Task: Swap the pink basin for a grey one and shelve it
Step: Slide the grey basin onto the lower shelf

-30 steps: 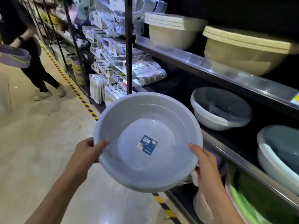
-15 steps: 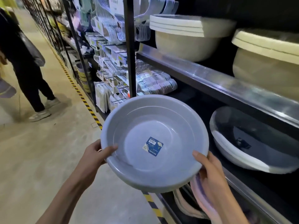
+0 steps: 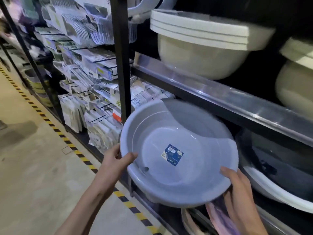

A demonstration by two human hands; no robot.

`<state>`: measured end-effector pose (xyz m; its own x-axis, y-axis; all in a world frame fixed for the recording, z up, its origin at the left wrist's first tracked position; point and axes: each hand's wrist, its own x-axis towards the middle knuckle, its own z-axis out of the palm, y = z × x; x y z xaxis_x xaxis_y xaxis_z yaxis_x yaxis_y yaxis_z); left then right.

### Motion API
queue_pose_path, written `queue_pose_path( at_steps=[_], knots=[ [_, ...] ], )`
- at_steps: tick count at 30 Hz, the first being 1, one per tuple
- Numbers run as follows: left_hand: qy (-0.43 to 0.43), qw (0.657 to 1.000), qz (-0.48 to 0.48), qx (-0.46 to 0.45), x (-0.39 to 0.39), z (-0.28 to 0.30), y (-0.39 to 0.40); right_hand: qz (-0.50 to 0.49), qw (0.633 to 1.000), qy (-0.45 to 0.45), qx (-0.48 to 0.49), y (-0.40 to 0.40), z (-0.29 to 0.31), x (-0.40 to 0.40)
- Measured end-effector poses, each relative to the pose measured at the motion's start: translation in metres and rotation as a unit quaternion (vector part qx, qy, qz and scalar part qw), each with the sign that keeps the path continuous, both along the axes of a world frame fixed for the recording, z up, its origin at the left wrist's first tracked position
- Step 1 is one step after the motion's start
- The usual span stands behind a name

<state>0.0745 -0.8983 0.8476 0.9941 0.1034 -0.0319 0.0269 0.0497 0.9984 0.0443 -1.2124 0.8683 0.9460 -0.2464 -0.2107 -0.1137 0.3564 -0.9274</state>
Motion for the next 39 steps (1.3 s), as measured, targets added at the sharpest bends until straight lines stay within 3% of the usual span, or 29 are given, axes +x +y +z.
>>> queue_pose_path(
  at_steps=[11,17,39],
  knots=[
    [0.01,0.996,-0.083,-0.029,0.125,-0.004,-0.002,-0.093,0.995,0.018,-0.044,0.003,-0.005,0.068],
    [0.026,0.994,-0.094,-0.041,0.169,-0.006,-0.013,-0.139,0.989,0.044,0.0,-0.005,-0.012,0.103],
    [0.088,0.985,-0.141,-0.039,0.241,-0.034,-0.054,-0.242,0.968,0.046,-0.054,-0.026,-0.027,0.152]
  ],
)
